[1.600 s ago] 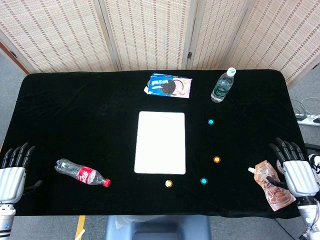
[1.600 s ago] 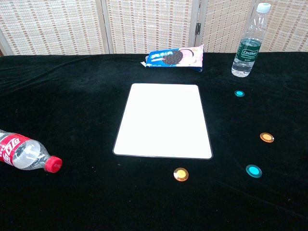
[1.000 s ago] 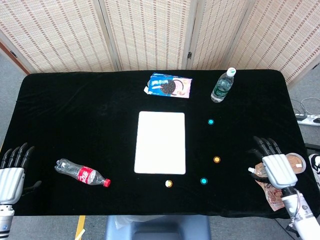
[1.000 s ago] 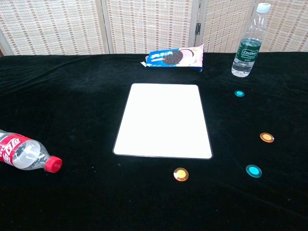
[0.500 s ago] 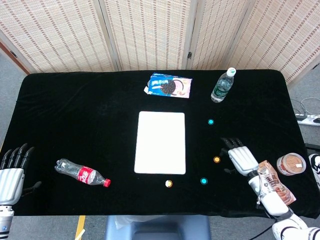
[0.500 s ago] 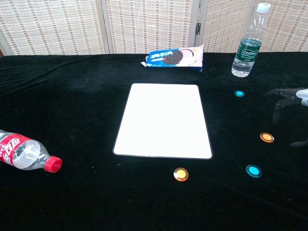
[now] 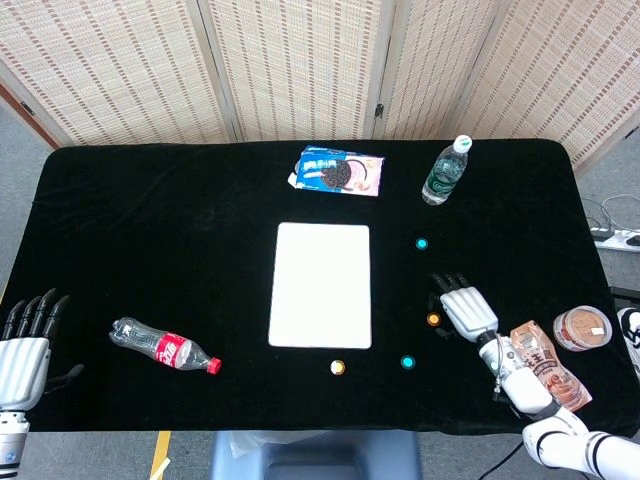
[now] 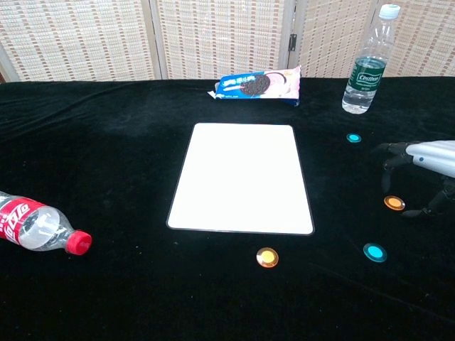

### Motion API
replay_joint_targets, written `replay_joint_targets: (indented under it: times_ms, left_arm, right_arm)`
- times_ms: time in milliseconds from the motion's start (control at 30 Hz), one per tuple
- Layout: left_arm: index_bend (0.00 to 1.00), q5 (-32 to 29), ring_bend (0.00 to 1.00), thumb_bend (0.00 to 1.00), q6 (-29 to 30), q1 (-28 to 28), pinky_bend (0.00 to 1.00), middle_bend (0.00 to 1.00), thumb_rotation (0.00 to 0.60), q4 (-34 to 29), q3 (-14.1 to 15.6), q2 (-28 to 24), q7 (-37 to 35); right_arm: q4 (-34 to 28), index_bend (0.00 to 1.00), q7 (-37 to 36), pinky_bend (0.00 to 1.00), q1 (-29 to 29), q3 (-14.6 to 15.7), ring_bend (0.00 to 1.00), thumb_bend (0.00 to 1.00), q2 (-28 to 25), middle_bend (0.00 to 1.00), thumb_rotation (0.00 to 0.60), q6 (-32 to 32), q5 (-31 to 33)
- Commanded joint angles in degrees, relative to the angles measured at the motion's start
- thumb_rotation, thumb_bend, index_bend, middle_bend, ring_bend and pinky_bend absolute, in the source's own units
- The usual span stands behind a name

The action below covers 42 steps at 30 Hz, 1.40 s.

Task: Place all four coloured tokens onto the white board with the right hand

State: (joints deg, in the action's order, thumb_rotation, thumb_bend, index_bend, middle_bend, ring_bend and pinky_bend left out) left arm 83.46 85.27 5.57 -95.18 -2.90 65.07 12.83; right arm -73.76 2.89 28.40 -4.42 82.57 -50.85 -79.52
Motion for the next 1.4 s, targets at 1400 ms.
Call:
replay_joint_targets:
  times_ms: [1400]
  left_arm:
    - [0.00,1.16,0.00,0.07,1.39,-0.72,0.00,0.00,0.600,-0.53,0.13,-0.78,-0.79]
  right_arm:
    - [-9.37,0.54,3.98,0.00,12.18,-4.04,0.05,0.38,2.97,0.14,0.600,6.09,0.68]
